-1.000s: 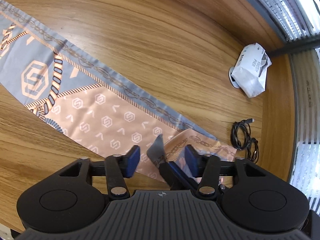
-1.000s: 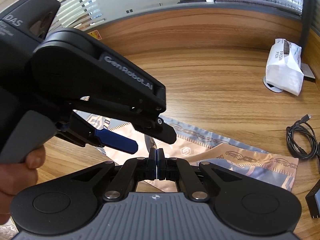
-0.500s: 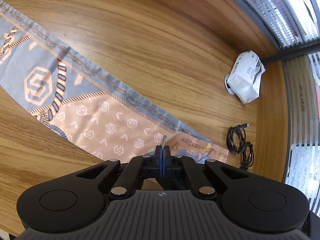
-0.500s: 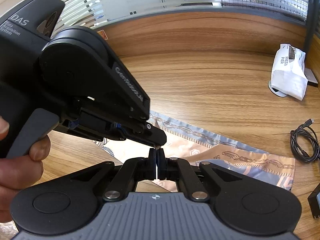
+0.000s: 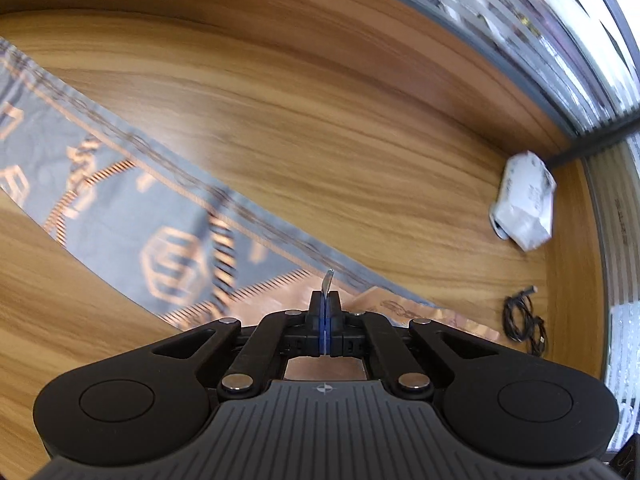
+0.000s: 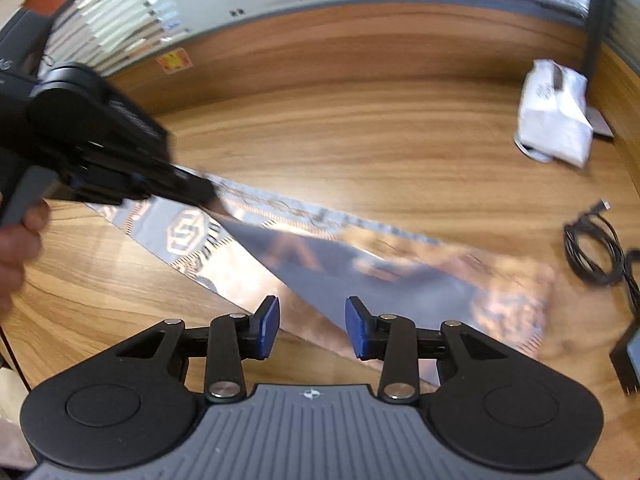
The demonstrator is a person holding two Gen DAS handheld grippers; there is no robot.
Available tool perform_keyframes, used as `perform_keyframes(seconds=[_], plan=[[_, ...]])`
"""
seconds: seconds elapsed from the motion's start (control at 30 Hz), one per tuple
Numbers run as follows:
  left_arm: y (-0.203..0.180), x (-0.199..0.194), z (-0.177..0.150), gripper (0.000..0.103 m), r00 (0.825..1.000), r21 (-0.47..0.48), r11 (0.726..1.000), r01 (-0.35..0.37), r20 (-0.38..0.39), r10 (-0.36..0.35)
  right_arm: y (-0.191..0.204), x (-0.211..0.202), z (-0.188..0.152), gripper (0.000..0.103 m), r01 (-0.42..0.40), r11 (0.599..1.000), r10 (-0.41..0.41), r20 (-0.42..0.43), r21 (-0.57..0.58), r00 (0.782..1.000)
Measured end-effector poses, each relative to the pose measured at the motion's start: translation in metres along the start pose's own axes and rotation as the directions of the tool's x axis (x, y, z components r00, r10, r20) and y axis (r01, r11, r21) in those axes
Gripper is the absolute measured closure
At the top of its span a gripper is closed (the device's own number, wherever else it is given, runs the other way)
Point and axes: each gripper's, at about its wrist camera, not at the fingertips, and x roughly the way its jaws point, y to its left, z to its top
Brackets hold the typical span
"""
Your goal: Fold clothes
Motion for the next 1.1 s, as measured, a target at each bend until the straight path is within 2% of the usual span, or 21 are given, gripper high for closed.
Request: perform_keyframes(seconds=[0.33,0.5,0.7,1.1], plan=[[0.080,-0.017,0.038,0.102,0.996,0.014,0.998,-0.061,0.065,0.060,-0.018,0.004,-0.020,0.056,0.119,0.988,-0.114,-0.057,0.101,0.992],[0.116,-0.029,0.055,0.102,0.990,0.054,0.993,-0.103,0.105,0.097,-0.018,0.011,-0.020,0.055,0.159,0.980,-0.151,-0.069,0.123,0.986],[0.166,-0.043,0.081,0.102,0.971,0.097,0.976,-0.196,0.158,0.179,-0.008,0.016,-0.019,0.054,0.182,0.974,-0.171,-0.085,0.139,0.982],[0.243,-0.055,0.112,0.102,0.932,0.110,0.941,-0.319,0.215,0.290,0.007,0.037,0.000,0.053,0.216,0.960,-0.199,-0.108,0.180,0.974]])
